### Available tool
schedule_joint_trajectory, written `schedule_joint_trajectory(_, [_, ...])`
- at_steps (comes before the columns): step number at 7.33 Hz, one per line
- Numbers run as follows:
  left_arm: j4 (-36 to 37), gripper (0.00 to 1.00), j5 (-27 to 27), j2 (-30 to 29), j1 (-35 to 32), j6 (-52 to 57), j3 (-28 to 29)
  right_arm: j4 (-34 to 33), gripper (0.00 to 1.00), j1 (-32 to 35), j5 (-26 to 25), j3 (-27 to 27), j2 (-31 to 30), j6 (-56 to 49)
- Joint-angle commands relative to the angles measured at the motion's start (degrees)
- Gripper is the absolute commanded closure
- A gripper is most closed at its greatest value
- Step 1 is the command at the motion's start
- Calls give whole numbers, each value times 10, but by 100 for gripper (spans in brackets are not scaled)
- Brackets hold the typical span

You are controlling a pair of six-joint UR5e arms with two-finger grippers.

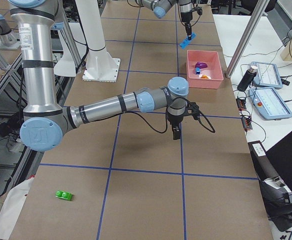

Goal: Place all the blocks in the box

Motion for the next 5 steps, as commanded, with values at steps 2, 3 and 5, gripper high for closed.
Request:
schedule_joint_trajectory(2, [-63,94,-3,-57,-6,14,156,0,0,2,16,35,-52,-28])
schedule_joint_trajectory(3, [-64,15,-3,-57,-5,17,156,1,0,8,27,37,-65,-29])
schedule_joint_trajectory(5, [-64,0,-6,-52,5,20,140,4,0,14,28,59,-107,-32])
